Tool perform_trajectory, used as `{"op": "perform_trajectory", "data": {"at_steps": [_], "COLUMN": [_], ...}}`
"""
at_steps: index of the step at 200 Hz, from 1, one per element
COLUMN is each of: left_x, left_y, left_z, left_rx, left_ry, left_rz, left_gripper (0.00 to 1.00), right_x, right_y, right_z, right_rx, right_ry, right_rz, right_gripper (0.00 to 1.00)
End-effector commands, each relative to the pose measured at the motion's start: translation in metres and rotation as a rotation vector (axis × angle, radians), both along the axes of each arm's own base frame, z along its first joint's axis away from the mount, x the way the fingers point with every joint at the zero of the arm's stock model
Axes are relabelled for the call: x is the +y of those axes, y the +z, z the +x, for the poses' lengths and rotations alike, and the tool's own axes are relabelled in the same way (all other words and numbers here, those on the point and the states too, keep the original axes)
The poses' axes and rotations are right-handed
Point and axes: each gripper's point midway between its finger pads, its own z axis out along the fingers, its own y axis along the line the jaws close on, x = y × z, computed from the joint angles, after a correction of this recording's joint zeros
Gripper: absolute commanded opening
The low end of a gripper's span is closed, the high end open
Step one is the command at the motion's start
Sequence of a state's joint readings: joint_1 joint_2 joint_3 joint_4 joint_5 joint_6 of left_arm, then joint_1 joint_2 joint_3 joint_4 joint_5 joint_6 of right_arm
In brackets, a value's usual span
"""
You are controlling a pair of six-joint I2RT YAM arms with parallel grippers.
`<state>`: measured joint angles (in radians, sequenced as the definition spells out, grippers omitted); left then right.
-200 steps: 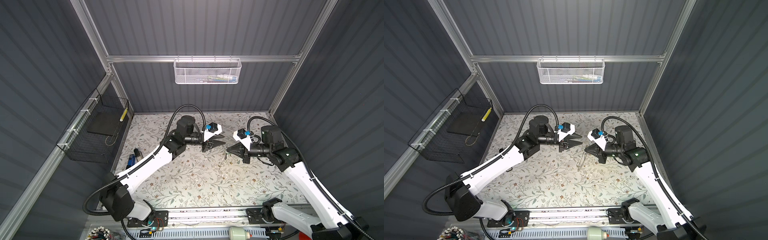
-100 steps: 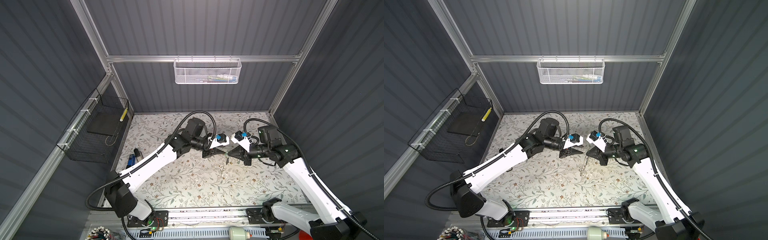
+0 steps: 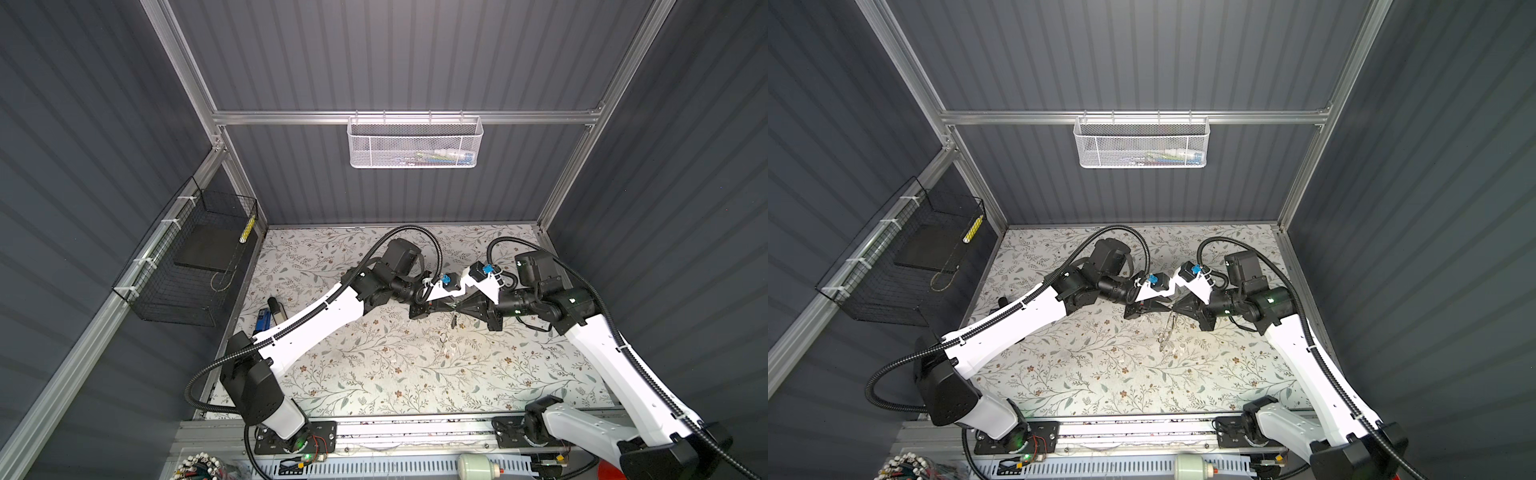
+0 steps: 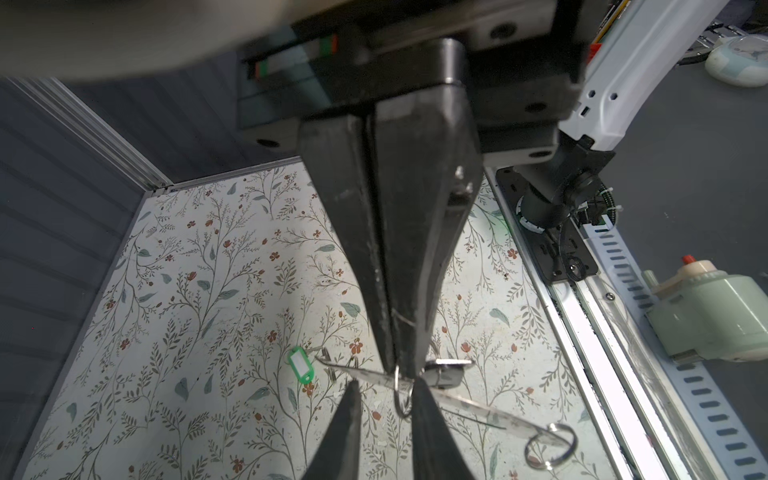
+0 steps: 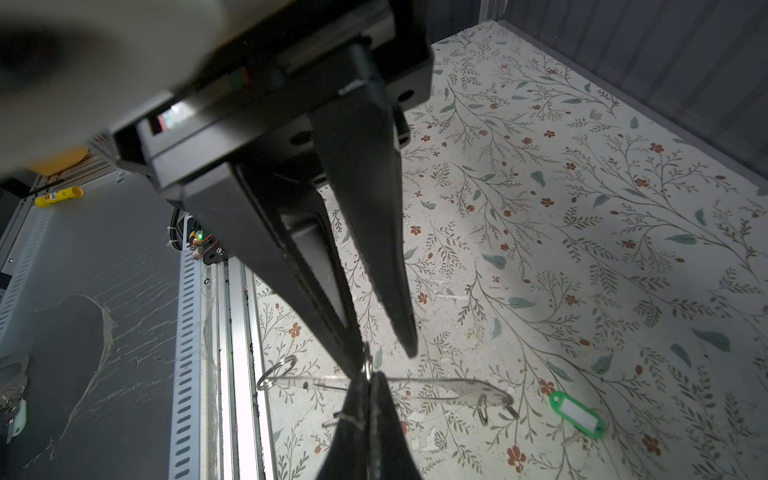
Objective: Put the keys on the keyring
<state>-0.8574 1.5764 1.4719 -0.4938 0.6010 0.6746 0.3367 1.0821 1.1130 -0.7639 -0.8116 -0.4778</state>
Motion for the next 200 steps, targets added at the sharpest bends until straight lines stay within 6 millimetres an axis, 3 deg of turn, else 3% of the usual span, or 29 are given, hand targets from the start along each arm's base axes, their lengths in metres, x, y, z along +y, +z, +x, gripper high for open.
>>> {"op": "perform_trajectory", "data": {"at_steps": [1,46,63,73,95,99,113,145,200], "left_x": [-0.004,-0.007,-0.007,-0.008,-0.007,-0.004,-0.003,-0.002,0.004], "left_y": [0.008,0.008,0.009,0.01,0.017,0.006,0.01,0.028,0.059], "left_z": [0.0,-0.005,-0.007,-0.007,-0.004,-0.004,-0.001,0.004,0.01], "left_rx": [-0.024,-0.011,-0.001,0.01,0.017,0.035,0.043,0.078,0.111], "left_ry": [-0.012,-0.049,-0.052,-0.041,0.009,0.023,0.061,0.138,0.229], "left_rz": [-0.007,-0.024,-0.038,-0.05,-0.092,-0.08,-0.119,-0.244,-0.432], "left_gripper": [0.19,0.0,0.0,0.0,0.0,0.0,0.0,0.0,0.0], "right_x": [0.007,0.008,0.006,0.003,-0.009,-0.011,-0.018,-0.03,-0.021], "right_y": [0.015,0.016,0.015,0.013,0.012,0.012,0.016,0.015,0.002], "right_z": [-0.004,-0.005,-0.002,0.002,0.011,0.013,0.014,0.012,-0.003], "right_rx": [-0.025,-0.043,-0.062,-0.081,-0.134,-0.144,-0.193,-0.249,-0.223], "right_ry": [0.038,0.053,0.034,0.003,-0.086,-0.107,-0.16,-0.259,-0.203], "right_rz": [0.041,0.047,0.036,0.014,-0.029,-0.033,-0.03,0.004,0.07], "right_gripper": [0.0,0.0,0.05,0.15,0.26,0.28,0.36,0.43,0.48]}}
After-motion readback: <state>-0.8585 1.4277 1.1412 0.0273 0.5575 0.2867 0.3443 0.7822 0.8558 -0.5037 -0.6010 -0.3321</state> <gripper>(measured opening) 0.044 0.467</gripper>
